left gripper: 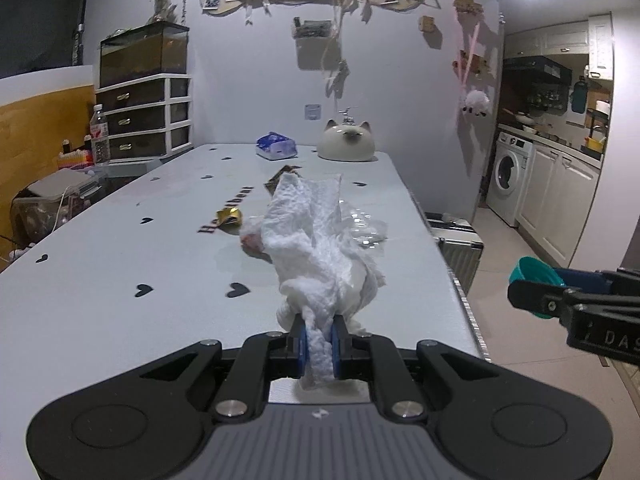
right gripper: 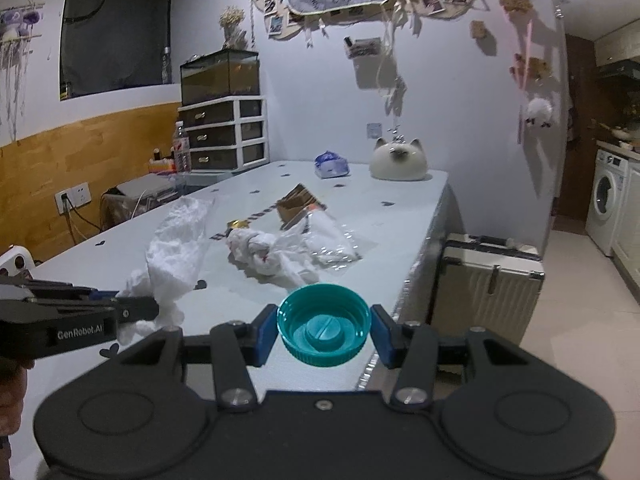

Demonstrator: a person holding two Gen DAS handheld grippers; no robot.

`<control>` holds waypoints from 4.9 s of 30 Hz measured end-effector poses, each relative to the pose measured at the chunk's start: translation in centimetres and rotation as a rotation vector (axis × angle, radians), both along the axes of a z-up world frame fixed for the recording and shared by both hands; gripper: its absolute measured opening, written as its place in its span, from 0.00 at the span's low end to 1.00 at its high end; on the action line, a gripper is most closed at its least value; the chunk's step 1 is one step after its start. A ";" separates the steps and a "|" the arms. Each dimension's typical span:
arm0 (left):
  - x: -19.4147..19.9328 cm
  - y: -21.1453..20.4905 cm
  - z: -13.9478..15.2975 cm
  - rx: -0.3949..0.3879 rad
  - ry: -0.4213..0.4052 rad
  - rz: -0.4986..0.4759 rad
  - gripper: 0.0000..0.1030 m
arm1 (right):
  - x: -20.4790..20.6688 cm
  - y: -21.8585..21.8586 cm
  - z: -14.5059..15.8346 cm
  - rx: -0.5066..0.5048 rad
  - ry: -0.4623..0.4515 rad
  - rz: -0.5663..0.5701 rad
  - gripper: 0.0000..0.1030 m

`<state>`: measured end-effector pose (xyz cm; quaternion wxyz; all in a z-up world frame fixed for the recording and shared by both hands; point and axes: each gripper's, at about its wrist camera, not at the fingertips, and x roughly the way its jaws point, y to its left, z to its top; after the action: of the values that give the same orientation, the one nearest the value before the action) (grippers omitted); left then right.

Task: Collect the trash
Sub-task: 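Carry the tissue and teal cap with both tools over the wastebasket, then open both tools to drop the tissue and teal cap into the wastebasket, then move both open tools back over the table toward the remaining trash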

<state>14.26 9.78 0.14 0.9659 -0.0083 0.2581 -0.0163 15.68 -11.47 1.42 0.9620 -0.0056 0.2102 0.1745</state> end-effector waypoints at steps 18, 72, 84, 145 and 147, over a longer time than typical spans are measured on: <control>-1.3 -12.0 0.2 0.008 -0.007 -0.161 0.13 | -4.9 -11.7 0.4 0.014 -0.013 -0.178 0.49; 12.9 -37.0 -29.3 0.102 0.589 -0.417 0.13 | 0.7 -33.7 -25.6 0.163 0.505 -0.470 0.49; 18.8 -34.6 -39.2 0.069 0.697 -0.312 0.35 | 7.1 -31.4 -33.2 0.216 0.610 -0.440 0.49; 12.7 -26.1 -35.3 0.083 0.679 -0.137 1.00 | 5.1 -29.5 -37.6 0.066 0.688 -0.459 1.00; 12.2 -26.0 -34.7 0.083 0.681 -0.139 1.00 | 4.6 -29.4 -37.0 0.057 0.680 -0.465 1.00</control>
<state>26.42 -16.21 -34.60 0.8205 0.0437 0.5660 -0.0677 20.24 -40.91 -35.59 0.8513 0.1267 0.5068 -0.0496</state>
